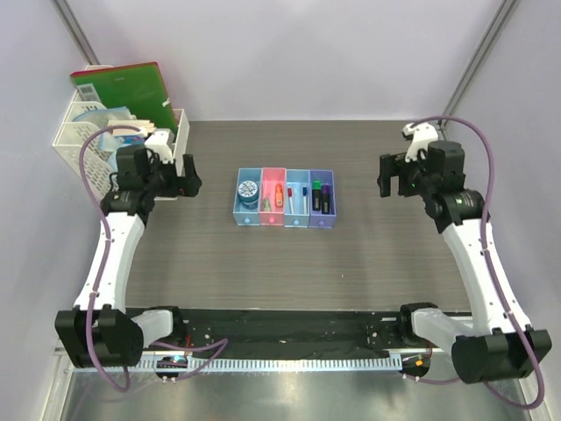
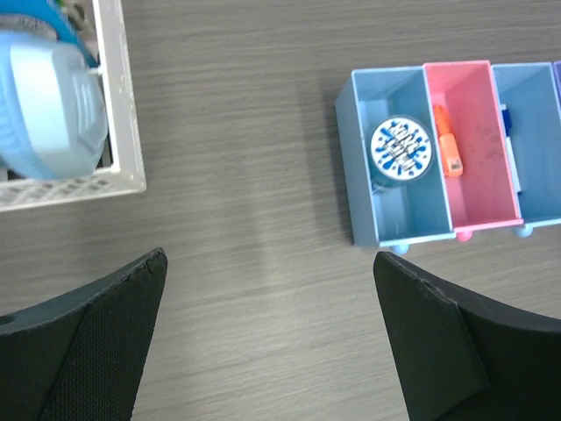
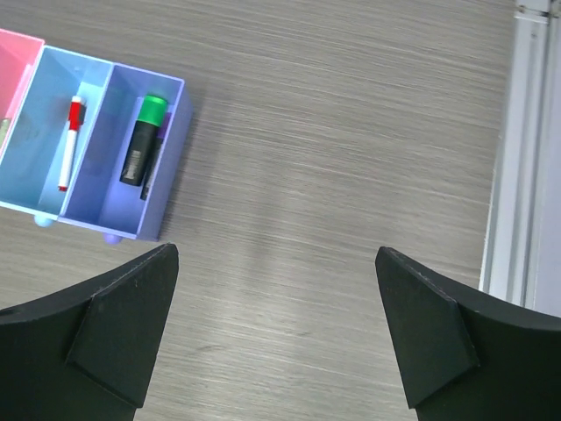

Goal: Sort the stationery into containers
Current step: Reset both arms

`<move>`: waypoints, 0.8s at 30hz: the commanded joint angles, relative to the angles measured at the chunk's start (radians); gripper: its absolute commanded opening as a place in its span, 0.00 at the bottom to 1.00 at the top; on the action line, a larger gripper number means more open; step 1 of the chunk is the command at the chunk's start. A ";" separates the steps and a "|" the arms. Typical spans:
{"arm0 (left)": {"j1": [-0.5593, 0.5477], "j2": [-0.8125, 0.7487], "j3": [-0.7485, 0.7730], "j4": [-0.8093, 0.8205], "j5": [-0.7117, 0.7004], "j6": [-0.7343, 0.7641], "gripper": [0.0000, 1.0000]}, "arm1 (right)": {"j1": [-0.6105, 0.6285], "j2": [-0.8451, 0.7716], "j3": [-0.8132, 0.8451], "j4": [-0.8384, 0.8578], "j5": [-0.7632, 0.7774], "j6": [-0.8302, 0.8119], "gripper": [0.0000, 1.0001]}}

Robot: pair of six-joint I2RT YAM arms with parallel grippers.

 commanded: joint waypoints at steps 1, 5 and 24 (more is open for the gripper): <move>0.070 -0.067 -0.078 0.053 0.120 0.048 1.00 | -0.038 -0.079 -0.091 0.075 -0.060 0.028 1.00; 0.085 -0.109 -0.145 0.108 0.155 0.042 1.00 | -0.037 -0.110 -0.147 0.119 -0.032 0.054 1.00; 0.087 -0.125 -0.182 0.126 0.177 0.039 1.00 | -0.038 -0.118 -0.190 0.168 0.003 0.073 1.00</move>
